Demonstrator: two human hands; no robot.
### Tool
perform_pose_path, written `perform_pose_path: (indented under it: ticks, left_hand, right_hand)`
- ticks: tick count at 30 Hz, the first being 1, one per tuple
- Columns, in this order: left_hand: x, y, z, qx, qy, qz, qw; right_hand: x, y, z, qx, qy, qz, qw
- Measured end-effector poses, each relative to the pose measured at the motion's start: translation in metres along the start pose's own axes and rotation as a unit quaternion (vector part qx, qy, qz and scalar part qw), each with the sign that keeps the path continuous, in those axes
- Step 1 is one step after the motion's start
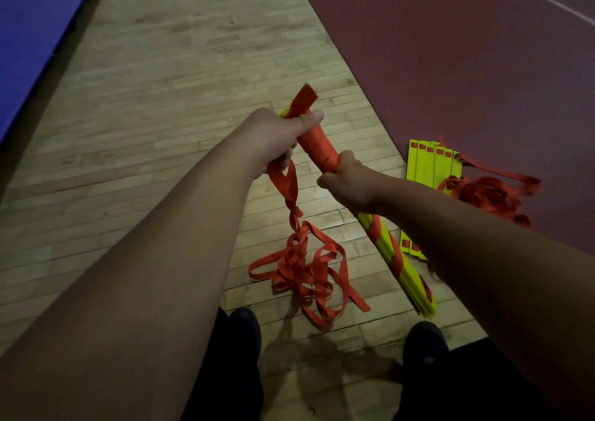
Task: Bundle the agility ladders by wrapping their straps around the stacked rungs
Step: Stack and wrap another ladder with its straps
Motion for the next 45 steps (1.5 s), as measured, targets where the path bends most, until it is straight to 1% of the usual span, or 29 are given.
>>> perform_pose_path:
  ticks: [3,5,6,8,11,13,14,15,18,21,24,26,28,30,32,33,35,36,37,41,42,45]
  left_hand:
    - [-0.002,0.0,0.0,-0.042,-0.02,-0.03,0.998]
    - [-0.004,-0.002,0.004,-0.031,0.008,-0.044,0.999]
    - [-0.005,-0.002,0.007,-0.012,0.031,-0.047,0.998]
    - [-0.01,0.002,0.015,0.046,0.082,-0.047,0.995]
    - [-0.016,0.007,0.023,0.125,0.141,-0.05,0.981]
    - [-0.014,0.007,0.027,0.142,0.154,-0.049,0.977]
    - [-0.013,0.006,0.029,0.144,0.146,-0.047,0.978]
    - [-0.011,0.006,0.031,0.148,0.131,-0.047,0.979]
    - [-0.007,0.008,0.034,0.174,0.083,-0.046,0.98]
    - [-0.006,0.011,0.03,0.203,0.066,-0.045,0.976]
    - [-0.007,0.007,0.026,0.177,0.085,-0.047,0.979]
    - [-0.008,0.001,0.025,0.133,0.096,-0.047,0.985]
    - [-0.005,-0.003,0.025,0.085,0.103,-0.034,0.99]
    - [-0.001,-0.005,0.025,0.047,0.107,-0.013,0.993]
    - [-0.001,-0.002,0.023,0.036,0.116,0.001,0.993]
    - [-0.002,0.0,0.023,0.046,0.122,0.005,0.991]
    - [-0.008,0.006,0.022,0.08,0.129,0.008,0.988]
    - [-0.011,0.008,0.021,0.088,0.128,0.007,0.988]
    - [-0.013,0.011,0.02,0.081,0.12,0.003,0.99]
    - [-0.011,0.008,0.012,-0.048,0.038,-0.018,0.998]
    - [-0.01,0.006,0.012,-0.058,0.04,-0.022,0.997]
    - [-0.008,0.001,0.014,-0.052,0.041,-0.042,0.997]
  right_hand:
    - [0.004,0.008,0.002,-0.023,0.033,0.06,0.997]
    - [0.009,0.014,0.011,-0.02,0.012,0.098,0.995]
    - [0.011,0.016,0.016,-0.001,-0.028,0.102,0.994]
    - [0.015,0.02,0.024,0.063,-0.145,0.074,0.985]
    - [0.018,0.025,0.028,0.154,-0.271,0.033,0.95]
    - [0.022,0.029,0.027,0.227,-0.35,0.015,0.909]
    - [0.022,0.029,0.027,0.253,-0.364,0.011,0.896]
    - [0.022,0.029,0.027,0.26,-0.359,0.01,0.896]
    - [0.013,0.025,0.028,0.242,-0.319,0.01,0.916]
    - [0.005,0.022,0.03,0.251,-0.304,0.001,0.919]
    - [0.006,0.02,0.033,0.246,-0.314,-0.005,0.917]
    - [0.007,0.016,0.031,0.207,-0.293,-0.002,0.933]
    - [0.008,0.012,0.026,0.129,-0.244,-0.002,0.961]
    - [0.01,0.011,0.02,0.057,-0.172,0.008,0.983]
    - [0.009,0.009,0.014,0.015,-0.108,0.022,0.994]
    - [0.008,0.007,0.012,0.005,-0.092,0.023,0.996]
    - [0.007,0.005,0.01,0.001,-0.076,0.016,0.997]
    - [0.007,0.005,0.009,0.0,-0.066,0.014,0.998]
    - [0.008,0.006,0.008,-0.004,-0.055,0.013,0.998]
    - [0.013,0.011,0.004,-0.005,-0.014,0.018,1.0]
    - [0.014,0.012,0.004,0.001,-0.012,0.019,1.0]
    - [0.016,0.015,0.008,0.024,-0.042,0.018,0.999]
Point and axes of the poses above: each hand's wrist, its own y-axis away from the middle knuckle, its own z-axis out of the back of the hand, x = y × z, the point moved 1 cm from there along -y, towards the middle knuckle, and after that the axes turned 10 degrees about -x, right-handed, at the moved point
